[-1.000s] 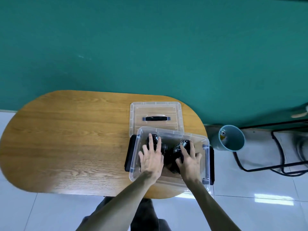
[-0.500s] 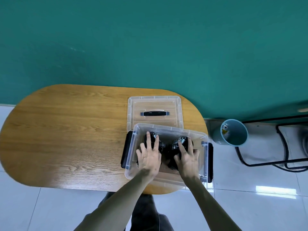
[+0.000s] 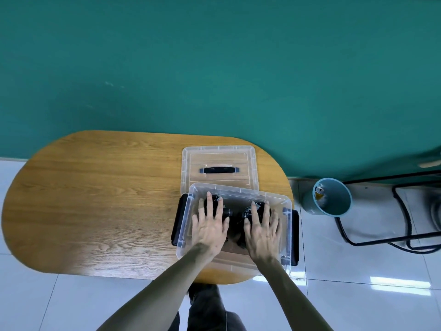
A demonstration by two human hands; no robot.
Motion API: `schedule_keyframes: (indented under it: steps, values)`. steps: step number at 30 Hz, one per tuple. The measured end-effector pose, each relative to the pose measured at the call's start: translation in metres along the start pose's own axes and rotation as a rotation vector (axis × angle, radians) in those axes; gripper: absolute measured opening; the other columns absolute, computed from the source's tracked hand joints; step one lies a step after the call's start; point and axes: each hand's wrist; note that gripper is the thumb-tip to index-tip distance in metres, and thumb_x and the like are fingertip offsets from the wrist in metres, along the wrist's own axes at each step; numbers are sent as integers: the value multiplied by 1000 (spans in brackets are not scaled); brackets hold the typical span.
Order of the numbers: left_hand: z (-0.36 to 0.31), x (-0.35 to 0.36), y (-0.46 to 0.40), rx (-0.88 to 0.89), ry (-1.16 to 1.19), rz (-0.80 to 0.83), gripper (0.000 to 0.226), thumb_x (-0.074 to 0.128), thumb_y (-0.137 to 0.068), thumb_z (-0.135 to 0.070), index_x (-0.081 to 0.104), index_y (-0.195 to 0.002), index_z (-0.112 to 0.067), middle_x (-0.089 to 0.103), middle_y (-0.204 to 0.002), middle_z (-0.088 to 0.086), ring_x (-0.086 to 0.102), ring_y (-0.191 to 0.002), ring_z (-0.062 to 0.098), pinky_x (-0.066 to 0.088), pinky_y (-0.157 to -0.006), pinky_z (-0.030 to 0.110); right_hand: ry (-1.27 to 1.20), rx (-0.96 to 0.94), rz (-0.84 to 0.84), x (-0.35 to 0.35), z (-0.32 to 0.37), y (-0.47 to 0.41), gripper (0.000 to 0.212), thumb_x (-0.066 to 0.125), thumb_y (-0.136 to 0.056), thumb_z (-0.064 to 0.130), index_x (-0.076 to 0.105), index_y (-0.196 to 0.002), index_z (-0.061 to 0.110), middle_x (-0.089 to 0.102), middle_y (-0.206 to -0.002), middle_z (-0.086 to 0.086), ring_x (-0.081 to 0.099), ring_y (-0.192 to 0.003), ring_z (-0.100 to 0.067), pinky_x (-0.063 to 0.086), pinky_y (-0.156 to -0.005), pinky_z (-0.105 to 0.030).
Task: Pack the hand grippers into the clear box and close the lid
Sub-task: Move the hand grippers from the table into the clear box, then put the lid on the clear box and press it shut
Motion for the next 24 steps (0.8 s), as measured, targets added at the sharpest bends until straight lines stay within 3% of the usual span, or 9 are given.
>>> schedule_keyframes:
  steps: [2,4,8,11,13,19,24]
  values:
    - [4,-7,2,42,-67,-15,67,12,-107,-51,-17,-159,-21,-26,-164,12,-7,-155,33,9,-125,51,10,-27,-10,-5,5,3,61,25,-100,50,36,-154,26,34,-160,-17,39,-141,-43,33,-113,-59]
    - [8,-14,4,73,-101,-18,67,13,-107,-49,-13,-160,-17,-23,-166,13,-7,-155,32,10,-125,50,18,-57,-8,-11,9,6,59,28,-100,50,41,-151,23,42,-155,-18,43,-138,-42,38,-109,-58]
    - [15,-30,8,102,-146,-4,64,16,-107,-46,6,-162,-15,4,-170,12,14,-152,34,23,-120,51,57,-119,-4,-24,14,6,55,31,-100,47,49,-143,18,51,-145,-19,50,-130,-41,44,-102,-56]
    - [21,-46,5,127,-200,-25,61,14,-106,-45,19,-159,-15,31,-158,10,38,-133,28,32,-110,44,99,-157,12,-35,17,0,52,33,-100,46,52,-138,17,56,-137,-17,57,-116,-40,51,-88,-52]
    - [27,-53,1,161,-230,-49,59,14,-106,-44,26,-156,-15,42,-148,7,44,-123,26,35,-104,42,134,-179,7,-40,18,-4,51,31,-101,45,54,-136,17,59,-131,-16,59,-105,-37,52,-81,-50]
    - [48,-72,-26,257,-237,-111,56,15,-106,-41,36,-151,-14,53,-131,5,49,-112,24,41,-98,40,187,-216,-73,-52,27,-23,41,32,-101,41,51,-124,14,59,-106,-14,54,-86,-32,47,-69,-44]
    - [60,-88,-61,286,-246,-138,56,16,-105,-39,41,-148,-13,55,-132,6,51,-113,25,43,-97,40,221,-219,-108,-60,39,-55,35,31,-103,40,52,-111,14,57,-104,-13,53,-84,-31,47,-69,-43]
Point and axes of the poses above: each hand's wrist, its own y-axis away from the middle knuckle, its own x-axis out of the palm, z = x × y
